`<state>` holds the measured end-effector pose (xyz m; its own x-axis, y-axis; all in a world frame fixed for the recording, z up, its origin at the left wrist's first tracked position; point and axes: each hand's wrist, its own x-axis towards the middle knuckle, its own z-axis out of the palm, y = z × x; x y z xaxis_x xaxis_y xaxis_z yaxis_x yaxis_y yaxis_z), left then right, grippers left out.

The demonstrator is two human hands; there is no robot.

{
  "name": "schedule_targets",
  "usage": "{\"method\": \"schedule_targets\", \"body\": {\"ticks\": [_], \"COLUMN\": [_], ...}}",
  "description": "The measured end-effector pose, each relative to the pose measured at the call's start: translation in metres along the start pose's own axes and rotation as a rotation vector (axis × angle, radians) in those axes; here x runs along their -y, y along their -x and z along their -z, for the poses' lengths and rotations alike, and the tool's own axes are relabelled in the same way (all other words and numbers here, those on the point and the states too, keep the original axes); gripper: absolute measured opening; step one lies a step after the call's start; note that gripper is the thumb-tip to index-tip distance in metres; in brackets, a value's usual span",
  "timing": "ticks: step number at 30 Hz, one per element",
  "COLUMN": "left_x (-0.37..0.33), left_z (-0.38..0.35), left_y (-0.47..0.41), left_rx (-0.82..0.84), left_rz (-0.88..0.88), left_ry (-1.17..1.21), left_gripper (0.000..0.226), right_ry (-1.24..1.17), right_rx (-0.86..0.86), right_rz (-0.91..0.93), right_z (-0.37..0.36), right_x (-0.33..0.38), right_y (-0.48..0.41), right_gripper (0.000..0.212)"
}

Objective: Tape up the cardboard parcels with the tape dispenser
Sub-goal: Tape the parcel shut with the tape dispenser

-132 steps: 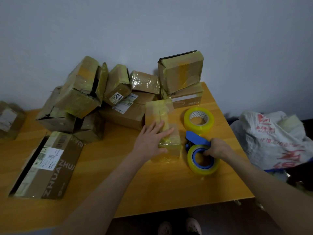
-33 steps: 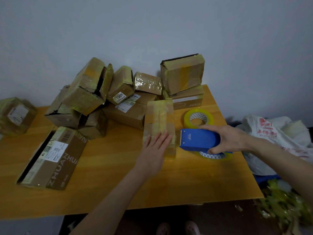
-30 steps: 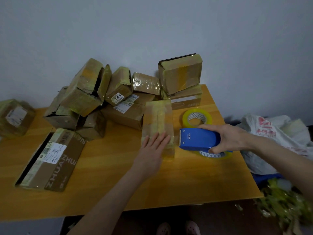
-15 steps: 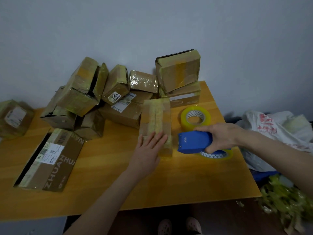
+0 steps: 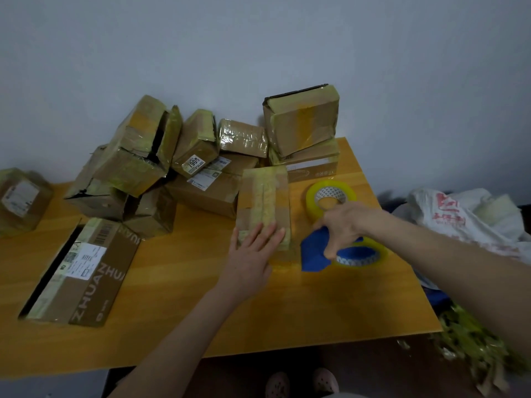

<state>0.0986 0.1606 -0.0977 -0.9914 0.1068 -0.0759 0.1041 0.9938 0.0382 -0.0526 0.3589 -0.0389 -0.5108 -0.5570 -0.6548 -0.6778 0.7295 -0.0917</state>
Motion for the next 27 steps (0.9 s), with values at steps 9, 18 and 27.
{"method": "schedule_targets", "body": {"ticks": [9, 18, 27], "left_x": [0.004, 0.005, 0.023], "left_z": [-0.002, 0.001, 0.018], "left_y": [0.0, 0.0, 0.012], "left_rx": [-0.036, -0.101, -0.464], "left_rz": [-0.005, 0.058, 0.43], "left_ry": [0.033, 0.147, 0.707], "left_gripper": [0.076, 0.06, 0.045], "right_ry": [-1.15, -1.826, -0.879], "right_rx": [-0.19, -0.181, -0.58], "right_rz": [-0.121, -0.417, -0.28], "right_z": [-0.048, -0.121, -0.068], "right_x": [-0.047, -0.008, 0.023], "right_y": [0.019, -0.005, 0.008], "right_gripper": [0.036, 0.047, 0.05]}}
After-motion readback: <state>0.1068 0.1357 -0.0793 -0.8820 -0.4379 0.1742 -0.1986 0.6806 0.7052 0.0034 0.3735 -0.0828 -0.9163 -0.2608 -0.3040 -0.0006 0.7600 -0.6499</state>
